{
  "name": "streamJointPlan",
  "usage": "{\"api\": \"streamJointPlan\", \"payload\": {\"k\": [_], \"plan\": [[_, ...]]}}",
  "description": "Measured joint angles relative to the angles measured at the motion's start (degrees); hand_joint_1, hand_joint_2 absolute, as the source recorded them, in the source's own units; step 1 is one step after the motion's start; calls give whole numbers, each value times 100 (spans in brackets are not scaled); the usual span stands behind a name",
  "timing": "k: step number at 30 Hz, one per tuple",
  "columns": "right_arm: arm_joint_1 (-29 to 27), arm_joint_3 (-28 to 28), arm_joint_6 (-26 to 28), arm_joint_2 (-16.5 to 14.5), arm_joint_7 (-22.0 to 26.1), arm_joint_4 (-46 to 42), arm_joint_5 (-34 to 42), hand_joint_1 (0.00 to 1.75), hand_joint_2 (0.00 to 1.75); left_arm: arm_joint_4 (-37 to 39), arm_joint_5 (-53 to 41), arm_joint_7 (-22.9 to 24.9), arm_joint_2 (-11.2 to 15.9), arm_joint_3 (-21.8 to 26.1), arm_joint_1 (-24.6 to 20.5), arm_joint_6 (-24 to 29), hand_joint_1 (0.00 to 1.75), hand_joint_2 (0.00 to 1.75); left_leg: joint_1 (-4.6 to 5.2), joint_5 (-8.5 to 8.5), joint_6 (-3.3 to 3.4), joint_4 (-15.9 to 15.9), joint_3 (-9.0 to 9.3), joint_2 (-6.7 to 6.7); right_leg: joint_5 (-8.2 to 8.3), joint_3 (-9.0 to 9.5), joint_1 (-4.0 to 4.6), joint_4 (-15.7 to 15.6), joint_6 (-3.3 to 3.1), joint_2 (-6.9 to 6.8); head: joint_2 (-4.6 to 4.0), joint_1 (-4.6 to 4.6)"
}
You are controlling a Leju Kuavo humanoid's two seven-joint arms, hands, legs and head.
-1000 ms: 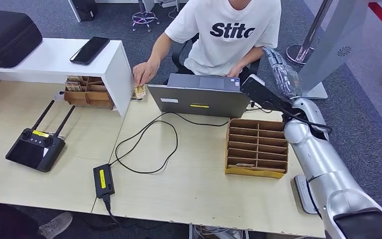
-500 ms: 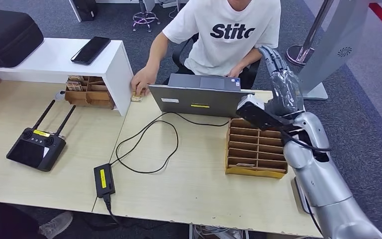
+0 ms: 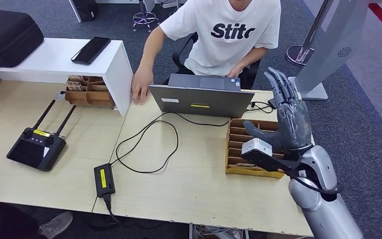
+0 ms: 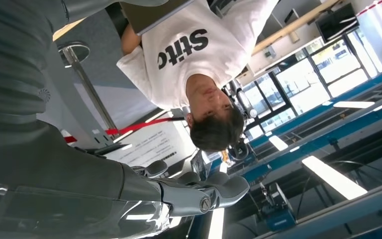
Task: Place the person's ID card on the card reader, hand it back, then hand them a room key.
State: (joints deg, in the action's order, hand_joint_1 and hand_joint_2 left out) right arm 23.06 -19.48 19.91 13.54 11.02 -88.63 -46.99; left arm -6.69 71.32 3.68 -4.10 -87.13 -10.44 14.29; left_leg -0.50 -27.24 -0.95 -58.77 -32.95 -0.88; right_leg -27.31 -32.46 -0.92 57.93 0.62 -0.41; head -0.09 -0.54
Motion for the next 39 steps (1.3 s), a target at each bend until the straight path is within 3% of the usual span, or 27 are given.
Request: {"api": "streamJointPlan", "payload": {"k": [11, 16, 39], "plan": [[-1483, 211, 588, 97, 118, -809, -304, 0, 175, 0, 164, -25, -14, 21, 21, 80, 0, 175, 1, -6, 1, 1, -6, 0, -6, -1, 0, -2, -1, 0, 0, -2], [-1902, 293, 682, 97, 114, -915, -345, 0, 175, 0, 190, -27, -28, 22, 22, 90, 0, 175, 0, -6, 0, 2, -6, 1, -6, 0, 0, -2, -2, 0, 0, -1], [-2039, 366, 763, 35, -315, -498, -1246, 0, 175, 0, 165, -26, -31, 22, 20, 62, 0, 175, 1, -5, 0, 2, -8, 1, -6, 0, 0, -1, -2, 0, 0, -1]]}}
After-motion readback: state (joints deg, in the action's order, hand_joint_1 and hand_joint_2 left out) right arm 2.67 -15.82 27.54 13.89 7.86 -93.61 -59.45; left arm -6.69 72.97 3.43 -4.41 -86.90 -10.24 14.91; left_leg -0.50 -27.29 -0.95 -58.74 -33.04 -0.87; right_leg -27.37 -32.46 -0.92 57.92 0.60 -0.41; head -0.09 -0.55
